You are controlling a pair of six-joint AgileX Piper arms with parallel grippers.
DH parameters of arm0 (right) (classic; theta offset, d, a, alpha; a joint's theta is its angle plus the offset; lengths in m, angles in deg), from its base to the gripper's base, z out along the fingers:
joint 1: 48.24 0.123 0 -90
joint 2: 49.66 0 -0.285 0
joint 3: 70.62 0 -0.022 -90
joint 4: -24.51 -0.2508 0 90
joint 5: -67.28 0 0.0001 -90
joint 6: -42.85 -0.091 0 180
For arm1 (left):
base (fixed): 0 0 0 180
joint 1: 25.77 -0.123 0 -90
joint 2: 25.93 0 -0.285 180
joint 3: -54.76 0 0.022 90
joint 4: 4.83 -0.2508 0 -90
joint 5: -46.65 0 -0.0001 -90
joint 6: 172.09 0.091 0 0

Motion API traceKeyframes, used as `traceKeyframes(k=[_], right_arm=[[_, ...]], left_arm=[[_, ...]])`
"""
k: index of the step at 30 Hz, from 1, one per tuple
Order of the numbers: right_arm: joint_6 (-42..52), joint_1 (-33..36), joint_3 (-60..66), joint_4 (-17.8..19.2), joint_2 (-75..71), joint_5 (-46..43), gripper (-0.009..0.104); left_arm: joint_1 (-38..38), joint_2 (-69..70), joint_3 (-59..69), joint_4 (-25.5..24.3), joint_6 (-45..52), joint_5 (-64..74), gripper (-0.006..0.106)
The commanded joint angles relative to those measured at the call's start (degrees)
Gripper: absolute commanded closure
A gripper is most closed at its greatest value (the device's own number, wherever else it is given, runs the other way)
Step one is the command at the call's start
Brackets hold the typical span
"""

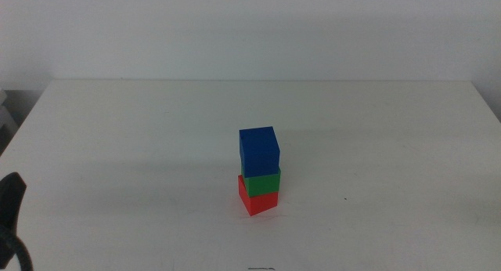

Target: Stack red cubes first, then green, then blue cubes in a specific spot.

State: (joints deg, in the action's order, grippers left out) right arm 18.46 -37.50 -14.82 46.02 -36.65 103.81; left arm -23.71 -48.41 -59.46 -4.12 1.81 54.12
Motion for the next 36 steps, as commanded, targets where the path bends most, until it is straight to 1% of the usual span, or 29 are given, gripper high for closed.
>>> traceKeyframes(k=[1,4,7,9,11,12,19,20,23,25,28,32,36], right_arm=[[0.32,-1.63,-1.33,2.66,0.42,-4.84,0.020],[1.56,-3.97,-1.33,1.59,0.42,-5.02,0.020],[6.35,-5.68,-0.25,-0.09,0.42,-6.56,0.020],[8.72,-6.47,1.31,-2.47,0.22,-8.07,0.020],[8.71,-6.48,2.51,-5.25,-0.31,-7.97,0.020],[8.71,-6.48,2.83,-6.04,-0.61,-7.85,0.020],[8.71,-6.48,2.90,-5.10,-1.45,-7.18,0.020],[9.43,-6.48,3.26,-4.42,-1.45,-9.05,0.020],[14.00,-6.48,5.19,-4.81,-1.55,-15.82,0.017],[16.71,-6.48,7.72,-6.05,-2.49,-22.21,0.011],[17.29,-6.48,12.40,-6.64,-4.42,-28.04,0.001],[17.15,-6.72,17.40,-9.80,-7.13,-29.22,0.001],[19.41,-7.64,20.93,-12.71,-7.08,-33.23,0.001]], left_arm=[[0.12,-0.67,-1.54,0.66,-0.44,-4.72,0.011],[0.12,-0.67,-1.54,0.66,-0.44,-4.72,0.011],[0.12,-0.67,-1.54,0.66,-0.44,-4.72,0.011],[0.12,-0.67,-1.54,0.66,-0.44,-4.72,0.011],[0.12,-0.67,-1.54,0.66,-0.44,-4.72,0.011],[0.12,-0.67,-1.54,0.66,-0.44,-4.72,0.011],[0.12,-0.67,-1.54,0.66,-0.44,-4.80,0.011],[0.12,-0.67,-1.54,0.66,-0.44,-4.80,0.011],[0.12,-0.67,-1.54,0.66,-0.44,-4.80,0.011],[0.12,-0.67,-1.54,0.66,-0.44,-4.80,0.011],[0.12,-0.67,-1.54,0.66,-0.44,-4.86,0.011],[0.12,-0.67,-1.54,0.66,-0.44,-4.86,0.011],[0.12,-0.65,-1.54,0.66,-0.44,-4.80,0.011]])
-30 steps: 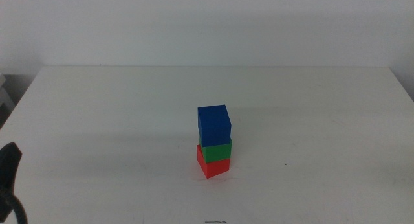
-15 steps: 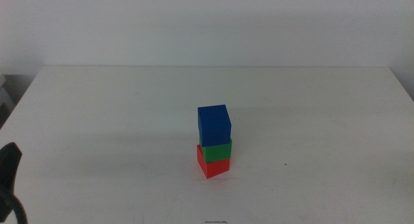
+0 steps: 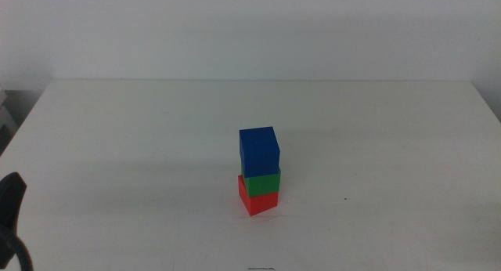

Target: Stack red cubes first, then green, then blue cubes in a specific spot.

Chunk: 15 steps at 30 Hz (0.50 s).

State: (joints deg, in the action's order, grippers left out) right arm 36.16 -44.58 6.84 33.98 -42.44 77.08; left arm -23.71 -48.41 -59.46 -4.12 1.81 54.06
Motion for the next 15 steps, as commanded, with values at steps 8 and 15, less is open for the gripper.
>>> traceKeyframes(k=[8,15], right_arm=[[2.64,-0.68,0.38,-2.96,-1.30,-7.53,0.001],[2.64,-0.48,0.38,-2.81,-1.30,-7.53,0.001]], left_arm=[[0.12,-0.65,-1.54,0.66,-0.44,-4.81,0.011],[0.12,5.40,3.66,0.66,-0.44,-5.00,0.011]])
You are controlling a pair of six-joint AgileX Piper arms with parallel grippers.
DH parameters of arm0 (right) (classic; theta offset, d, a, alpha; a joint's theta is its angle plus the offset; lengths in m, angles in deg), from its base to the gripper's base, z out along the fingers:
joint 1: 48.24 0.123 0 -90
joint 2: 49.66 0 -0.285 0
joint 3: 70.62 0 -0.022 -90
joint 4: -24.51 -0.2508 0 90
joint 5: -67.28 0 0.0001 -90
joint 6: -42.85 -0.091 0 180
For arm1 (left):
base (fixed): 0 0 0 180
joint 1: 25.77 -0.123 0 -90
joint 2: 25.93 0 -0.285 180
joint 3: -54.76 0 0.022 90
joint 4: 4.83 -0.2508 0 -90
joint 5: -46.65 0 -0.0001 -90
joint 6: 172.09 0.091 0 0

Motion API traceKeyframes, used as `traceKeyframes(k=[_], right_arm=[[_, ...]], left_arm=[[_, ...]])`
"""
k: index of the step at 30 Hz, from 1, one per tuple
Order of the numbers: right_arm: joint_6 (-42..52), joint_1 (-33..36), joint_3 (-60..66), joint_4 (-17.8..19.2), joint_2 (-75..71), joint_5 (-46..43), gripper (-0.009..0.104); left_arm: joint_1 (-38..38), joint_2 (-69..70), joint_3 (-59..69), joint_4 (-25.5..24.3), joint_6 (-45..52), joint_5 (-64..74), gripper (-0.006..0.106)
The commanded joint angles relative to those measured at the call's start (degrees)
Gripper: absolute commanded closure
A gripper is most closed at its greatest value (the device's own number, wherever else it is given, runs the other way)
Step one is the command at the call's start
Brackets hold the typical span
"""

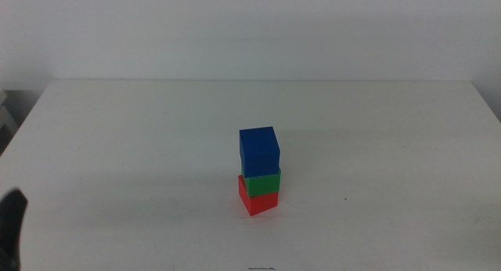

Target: Stack red cubes first, then green, then blue cubes in a specific spot.

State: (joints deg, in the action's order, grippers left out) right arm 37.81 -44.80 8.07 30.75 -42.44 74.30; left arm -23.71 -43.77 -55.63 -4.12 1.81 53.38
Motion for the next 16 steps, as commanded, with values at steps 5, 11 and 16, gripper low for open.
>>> traceKeyframes(k=[5,11,16], right_arm=[[0.99,-0.26,-0.84,0.47,-1.30,-4.75,0.001],[0.99,-0.26,-0.84,0.47,-1.30,-4.75,0.001],[0.99,-0.26,-0.84,0.47,-1.30,-4.75,0.001]], left_arm=[[0.12,7.67,7.47,0.66,-0.44,-4.31,0.011],[0.12,12.05,9.11,0.61,-0.44,-3.14,0.011],[0.12,11.97,9.11,0.61,-0.44,-4.27,0.011]])
